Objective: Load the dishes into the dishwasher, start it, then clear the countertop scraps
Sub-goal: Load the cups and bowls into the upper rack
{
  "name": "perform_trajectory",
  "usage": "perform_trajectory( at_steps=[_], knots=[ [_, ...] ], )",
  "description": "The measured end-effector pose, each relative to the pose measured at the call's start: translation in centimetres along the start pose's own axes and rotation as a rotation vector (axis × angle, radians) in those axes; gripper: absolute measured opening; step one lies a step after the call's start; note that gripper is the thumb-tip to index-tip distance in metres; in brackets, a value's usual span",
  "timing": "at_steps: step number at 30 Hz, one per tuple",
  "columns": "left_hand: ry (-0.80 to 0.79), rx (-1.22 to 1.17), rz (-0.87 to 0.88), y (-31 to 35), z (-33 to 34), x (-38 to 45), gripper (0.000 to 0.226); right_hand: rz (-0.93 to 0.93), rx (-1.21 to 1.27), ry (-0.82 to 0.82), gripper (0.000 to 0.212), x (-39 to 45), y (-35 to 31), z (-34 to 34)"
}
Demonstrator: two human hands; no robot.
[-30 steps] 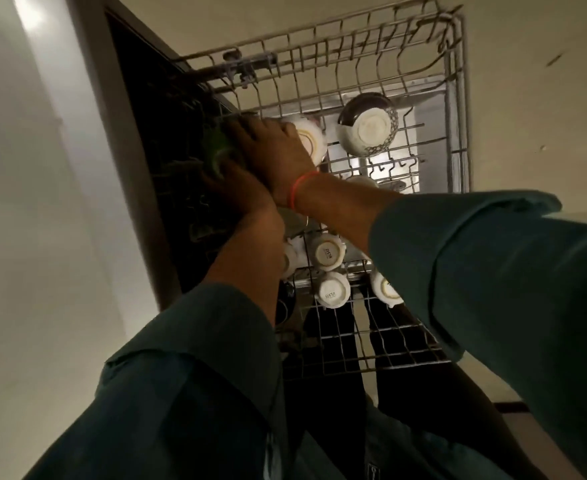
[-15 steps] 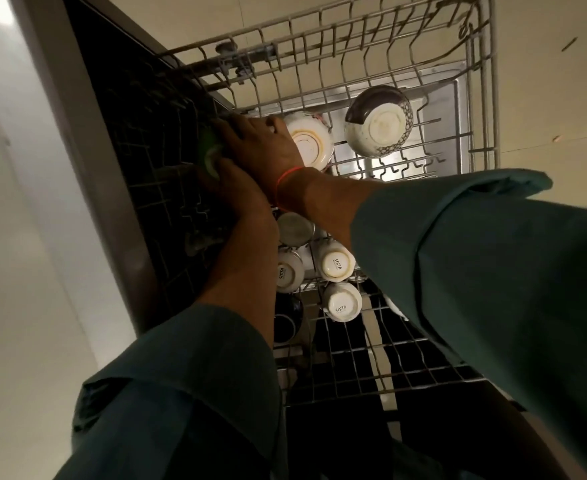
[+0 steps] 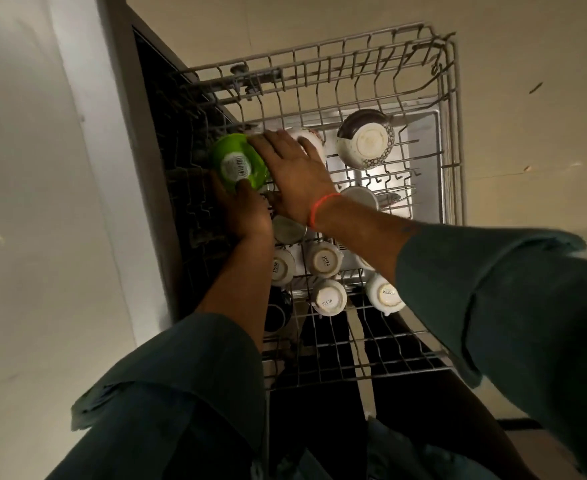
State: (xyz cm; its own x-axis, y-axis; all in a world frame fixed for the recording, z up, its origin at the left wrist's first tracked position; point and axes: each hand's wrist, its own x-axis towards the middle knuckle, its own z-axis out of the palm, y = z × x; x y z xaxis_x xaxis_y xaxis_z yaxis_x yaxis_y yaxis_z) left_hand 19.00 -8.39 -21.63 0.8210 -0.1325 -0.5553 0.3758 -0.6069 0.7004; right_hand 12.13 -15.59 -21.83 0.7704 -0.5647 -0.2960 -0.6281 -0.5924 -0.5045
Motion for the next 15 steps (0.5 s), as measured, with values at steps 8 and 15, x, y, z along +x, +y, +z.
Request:
perform_trajectory(
  at_steps=[8,15],
  knots=[
    [-0.051,0.169,0.012,-1.5,-4.6,-7.0,0.055,0.081,-0.014,-0.074,0.094,-12.5,1.8,-0.8],
    [-0.177,0.102,-0.089,-3.8,-6.5,-12.6,0.056,0.127,0.014,0.001,0.08,-20.3,2.4,-4.6]
  ],
)
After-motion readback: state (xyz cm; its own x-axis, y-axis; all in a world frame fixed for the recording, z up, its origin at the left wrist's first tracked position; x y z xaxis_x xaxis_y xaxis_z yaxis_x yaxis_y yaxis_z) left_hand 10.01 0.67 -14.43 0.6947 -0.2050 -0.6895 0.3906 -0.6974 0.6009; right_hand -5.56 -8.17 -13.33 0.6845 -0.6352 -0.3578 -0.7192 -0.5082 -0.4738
